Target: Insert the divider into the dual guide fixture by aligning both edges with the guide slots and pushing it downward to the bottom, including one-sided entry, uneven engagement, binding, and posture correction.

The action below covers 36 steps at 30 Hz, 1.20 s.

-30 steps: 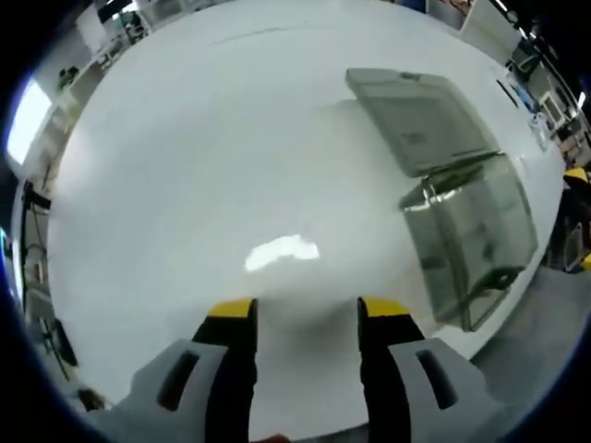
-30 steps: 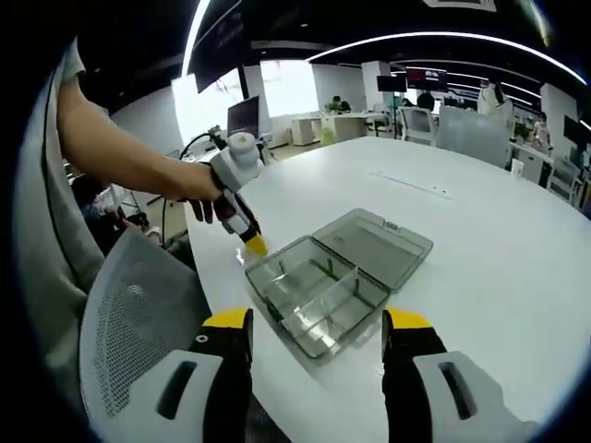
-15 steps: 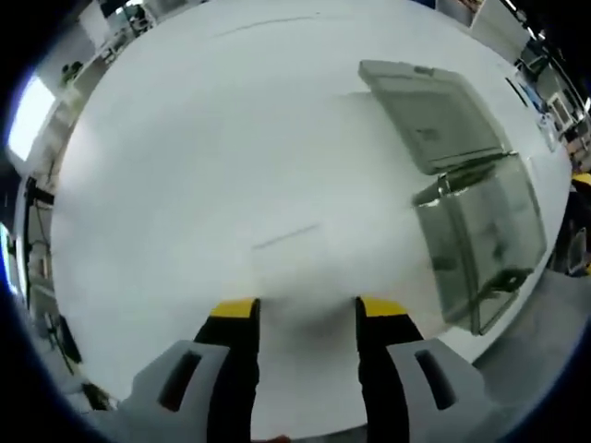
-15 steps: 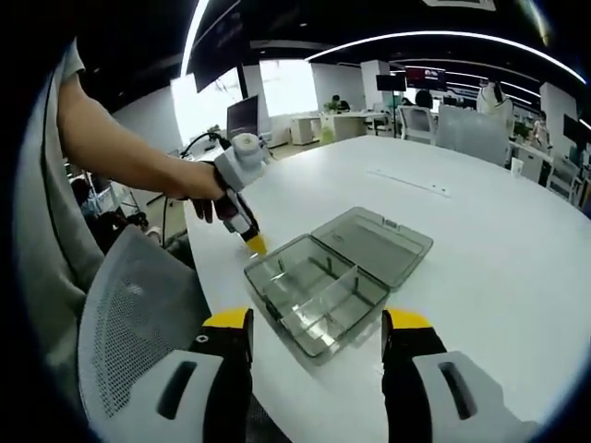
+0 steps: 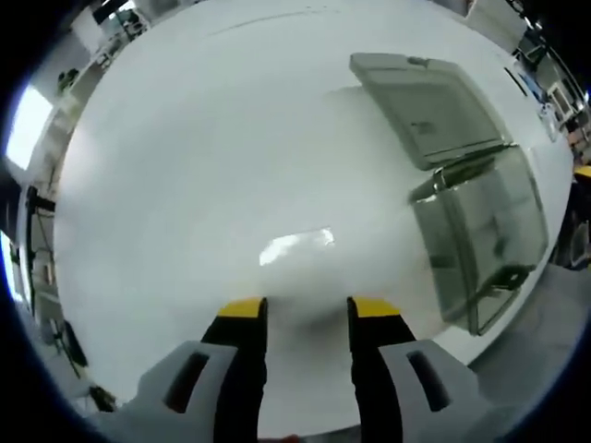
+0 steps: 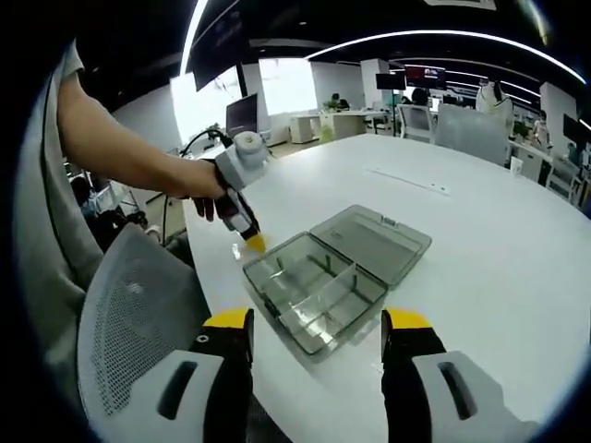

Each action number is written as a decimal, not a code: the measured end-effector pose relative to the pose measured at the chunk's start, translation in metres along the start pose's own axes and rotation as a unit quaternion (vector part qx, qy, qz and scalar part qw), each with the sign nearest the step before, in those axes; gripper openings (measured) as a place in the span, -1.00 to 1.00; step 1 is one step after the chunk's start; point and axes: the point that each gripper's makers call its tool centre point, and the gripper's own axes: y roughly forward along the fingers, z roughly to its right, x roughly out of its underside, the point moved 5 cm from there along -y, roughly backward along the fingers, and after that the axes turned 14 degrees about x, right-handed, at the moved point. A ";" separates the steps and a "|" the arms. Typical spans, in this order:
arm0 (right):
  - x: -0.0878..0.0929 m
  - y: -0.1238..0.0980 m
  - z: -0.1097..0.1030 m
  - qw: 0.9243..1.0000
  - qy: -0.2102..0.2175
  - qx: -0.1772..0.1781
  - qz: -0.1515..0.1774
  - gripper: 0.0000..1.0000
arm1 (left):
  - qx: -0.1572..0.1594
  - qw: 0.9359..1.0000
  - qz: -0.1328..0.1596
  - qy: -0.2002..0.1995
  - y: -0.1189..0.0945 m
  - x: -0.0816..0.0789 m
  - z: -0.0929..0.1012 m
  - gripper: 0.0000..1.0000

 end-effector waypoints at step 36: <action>-0.005 -0.003 0.001 1.000 -0.016 -0.005 -0.005 0.06 | 0.034 0.999 -0.004 0.032 -0.006 0.006 0.000 -0.40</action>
